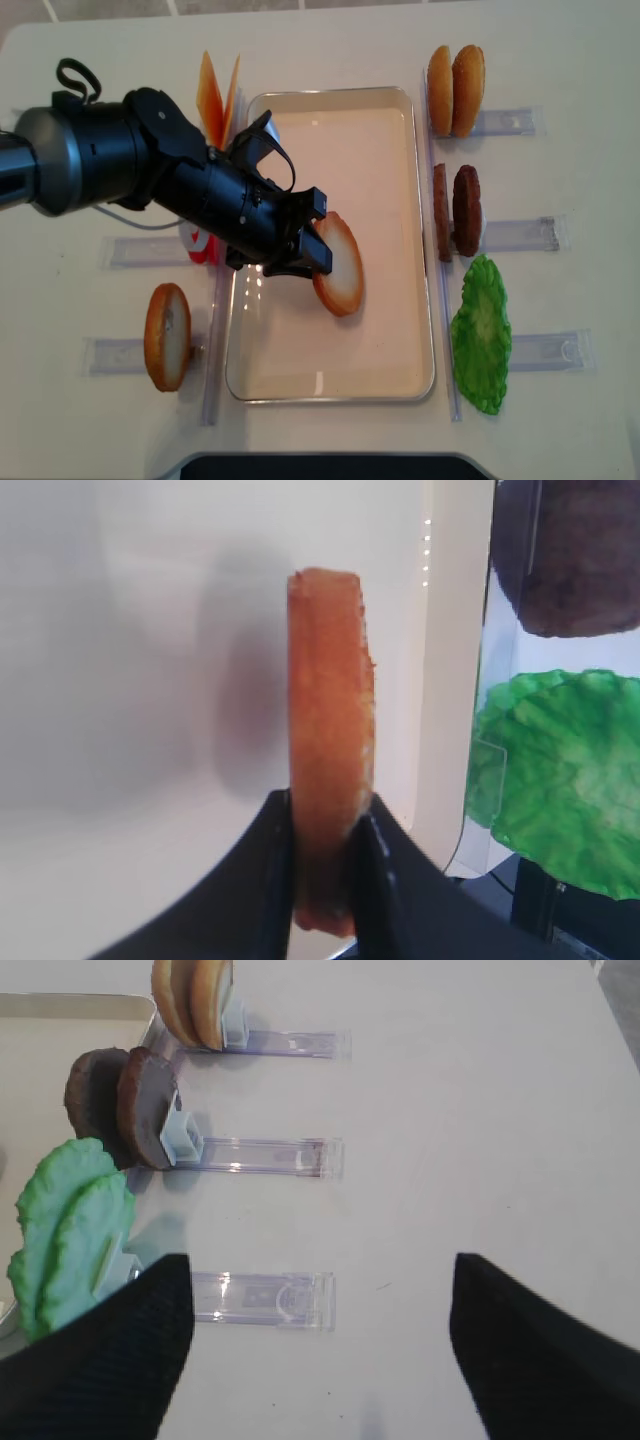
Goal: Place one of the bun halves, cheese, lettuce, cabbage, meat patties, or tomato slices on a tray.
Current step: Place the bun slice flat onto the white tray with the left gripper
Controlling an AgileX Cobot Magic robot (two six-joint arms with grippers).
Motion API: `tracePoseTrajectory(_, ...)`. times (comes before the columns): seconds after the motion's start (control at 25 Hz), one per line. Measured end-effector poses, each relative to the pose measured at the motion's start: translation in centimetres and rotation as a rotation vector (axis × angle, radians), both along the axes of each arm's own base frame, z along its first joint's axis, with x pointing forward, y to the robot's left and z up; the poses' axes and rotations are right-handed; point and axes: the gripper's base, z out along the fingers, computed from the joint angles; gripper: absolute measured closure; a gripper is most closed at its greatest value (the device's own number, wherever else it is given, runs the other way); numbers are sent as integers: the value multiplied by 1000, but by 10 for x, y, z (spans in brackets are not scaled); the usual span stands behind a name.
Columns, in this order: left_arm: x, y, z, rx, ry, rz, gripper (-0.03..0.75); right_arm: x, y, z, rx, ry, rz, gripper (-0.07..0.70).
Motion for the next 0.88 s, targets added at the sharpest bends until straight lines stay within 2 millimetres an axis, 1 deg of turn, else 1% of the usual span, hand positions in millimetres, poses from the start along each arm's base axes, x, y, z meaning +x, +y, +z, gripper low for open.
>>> tracePoseTrajectory(0.16,0,-1,-5,-4,22,-4,595,0,0,0,0,0,0,96)
tracePoseTrajectory(0.88,1,-1,-5,0,8,3,595,0,0,0,0,0,0,96)
